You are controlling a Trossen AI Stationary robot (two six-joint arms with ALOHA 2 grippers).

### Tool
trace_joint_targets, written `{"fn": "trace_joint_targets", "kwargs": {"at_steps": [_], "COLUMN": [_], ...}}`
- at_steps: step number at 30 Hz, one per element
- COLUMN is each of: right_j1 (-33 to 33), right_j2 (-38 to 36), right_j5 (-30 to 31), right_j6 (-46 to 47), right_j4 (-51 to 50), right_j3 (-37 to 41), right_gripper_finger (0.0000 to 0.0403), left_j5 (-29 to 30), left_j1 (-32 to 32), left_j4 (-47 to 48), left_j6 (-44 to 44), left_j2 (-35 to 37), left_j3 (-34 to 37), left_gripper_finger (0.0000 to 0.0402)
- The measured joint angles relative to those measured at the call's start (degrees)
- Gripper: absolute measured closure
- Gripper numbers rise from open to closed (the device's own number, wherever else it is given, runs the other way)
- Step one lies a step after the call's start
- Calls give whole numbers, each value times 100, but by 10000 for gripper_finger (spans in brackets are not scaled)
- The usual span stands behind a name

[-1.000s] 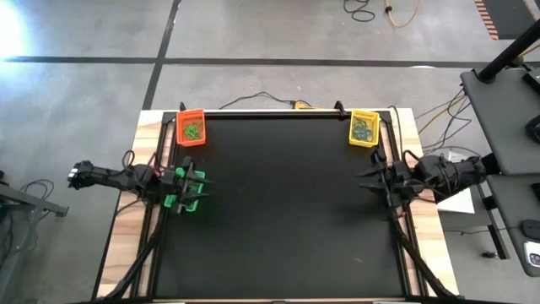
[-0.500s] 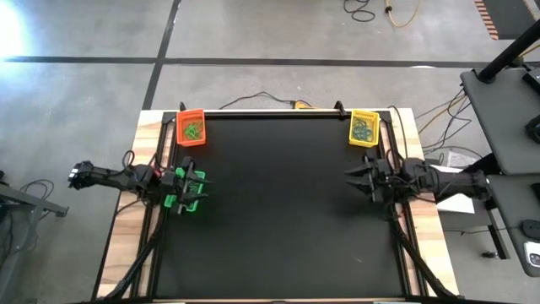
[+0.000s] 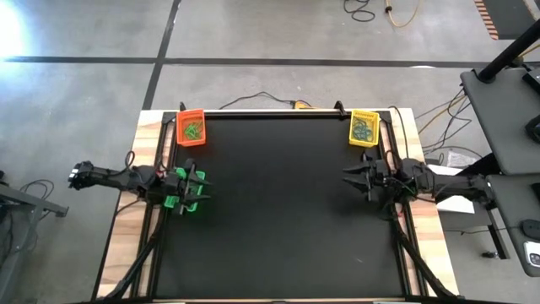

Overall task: Sort rubber bands into baskets
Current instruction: Return to Home Position

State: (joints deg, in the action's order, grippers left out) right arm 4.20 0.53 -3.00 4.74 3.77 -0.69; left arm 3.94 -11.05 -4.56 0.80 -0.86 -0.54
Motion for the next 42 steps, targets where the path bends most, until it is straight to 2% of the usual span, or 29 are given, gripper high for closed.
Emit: {"fn": "trace_joint_targets", "kwargs": {"at_steps": [4,9,14,19,25,27,30,32,38,42], "right_j1": [-267,-270,-270,-268,-268,-268,-268,-268,-268,-269], "right_j2": [-8,-8,16,111,141,141,141,143,143,143], "right_j5": [152,-257,-20,2,4,1,4,4,4,4], "right_j6": [-145,-343,-836,-925,-873,-770,-659,-621,-621,-621], "right_j4": [-18,-59,-62,-62,-51,-52,-50,-50,-52,-50], "right_j3": [2,2,2,2,4,4,7,7,7,7], "right_gripper_finger": [273,273,273,273,273,273,273,273,273,273], "left_j5": [-2,-2,-43,-41,-30,70,658,755,-325,-95], "left_j1": [0,2,129,404,457,457,457,458,452,459], "left_j4": [141,83,77,129,269,265,178,169,233,222], "left_j6": [191,84,72,97,-276,-283,-72,-91,-94,-141], "left_j2": [7,11,-20,-98,-105,-105,-165,-237,-389,-402], "left_j3": [0,0,2,2,2,2,2,2,2,2], "left_gripper_finger": [231,231,231,231,231,231,231,231,231,231]}}
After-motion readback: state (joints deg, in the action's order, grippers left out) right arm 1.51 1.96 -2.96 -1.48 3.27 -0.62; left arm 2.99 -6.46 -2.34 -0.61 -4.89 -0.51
